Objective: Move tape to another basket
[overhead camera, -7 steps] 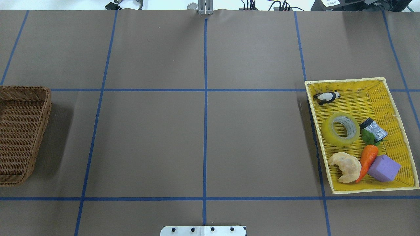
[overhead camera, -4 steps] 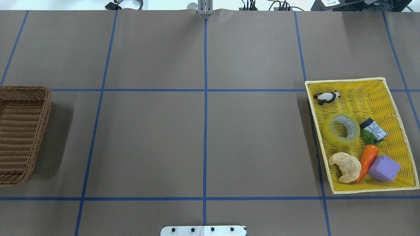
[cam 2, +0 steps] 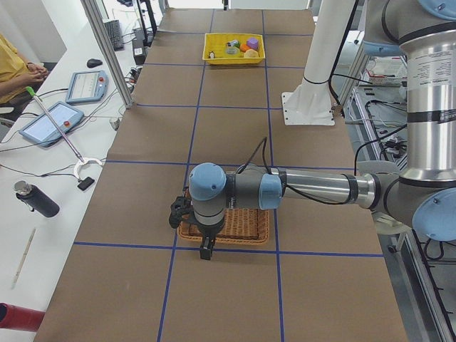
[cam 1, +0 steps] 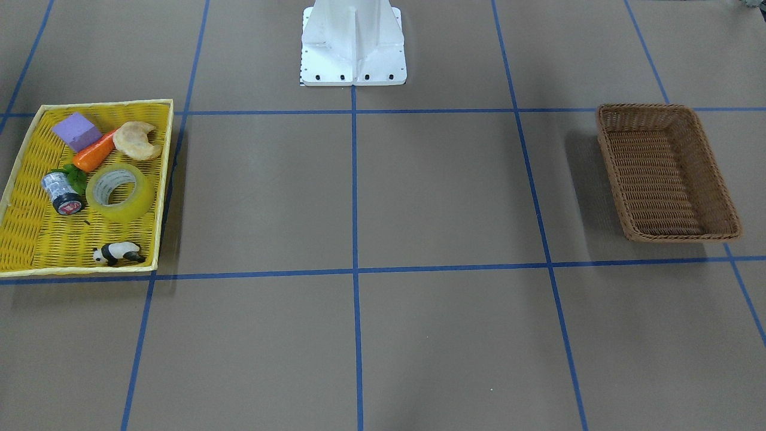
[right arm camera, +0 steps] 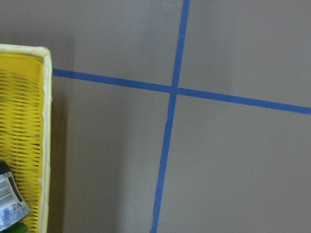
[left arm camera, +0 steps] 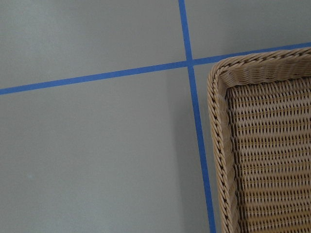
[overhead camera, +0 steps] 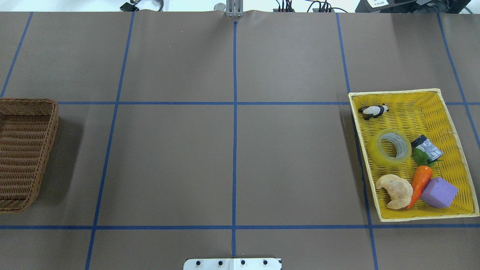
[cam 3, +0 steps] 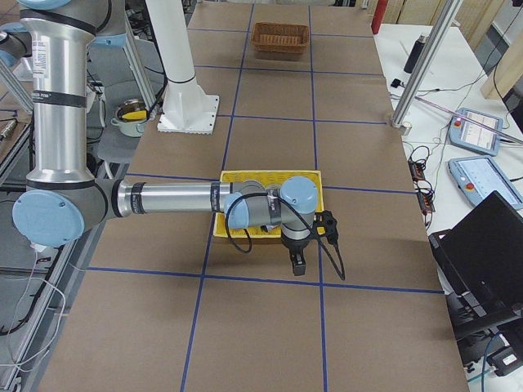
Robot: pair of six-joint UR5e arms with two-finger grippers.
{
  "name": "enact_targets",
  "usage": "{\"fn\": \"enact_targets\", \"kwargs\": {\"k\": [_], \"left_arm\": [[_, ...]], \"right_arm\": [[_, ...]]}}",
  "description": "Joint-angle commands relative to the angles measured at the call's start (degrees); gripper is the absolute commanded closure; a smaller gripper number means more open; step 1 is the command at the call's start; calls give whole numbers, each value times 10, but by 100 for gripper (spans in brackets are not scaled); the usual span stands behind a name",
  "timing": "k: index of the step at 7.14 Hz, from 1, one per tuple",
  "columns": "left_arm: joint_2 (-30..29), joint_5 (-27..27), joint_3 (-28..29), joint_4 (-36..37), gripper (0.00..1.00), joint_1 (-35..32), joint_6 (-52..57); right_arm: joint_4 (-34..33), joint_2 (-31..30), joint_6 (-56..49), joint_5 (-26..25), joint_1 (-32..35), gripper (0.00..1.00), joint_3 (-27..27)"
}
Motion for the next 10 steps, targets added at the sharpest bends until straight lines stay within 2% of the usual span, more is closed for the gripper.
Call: {"fn": "enact_targets", "kwargs": {"k": [1, 2, 3, 4, 5, 6, 8, 10], "left_arm": [[-30, 0, 2, 0, 1, 0, -1], [-39, 0, 4, -4, 1, 0, 0], [-45, 0, 24, -56, 1, 0, -2], [-39, -2, 35, -111, 1, -1, 1], [-40, -2, 43, -126, 1, 0, -2], [-46, -3, 49, -126, 1, 0, -2], [-43, -14, 48, -129, 1, 0, -2], [-43, -14, 47, -129, 1, 0, -2]], "right_arm": [[125, 3, 4, 35, -3, 0, -2], [130, 3, 0, 42, -3, 0, 5], [149, 4, 3, 62, -4, 0, 5], [157, 17, 38, 88, -26, 0, 9], [162, 25, 112, 81, -84, 0, 39], [162, 30, 187, 25, -153, 0, 65], [161, 27, 229, -92, -263, 0, 72], [162, 4, 221, -120, -288, 0, 66]]}}
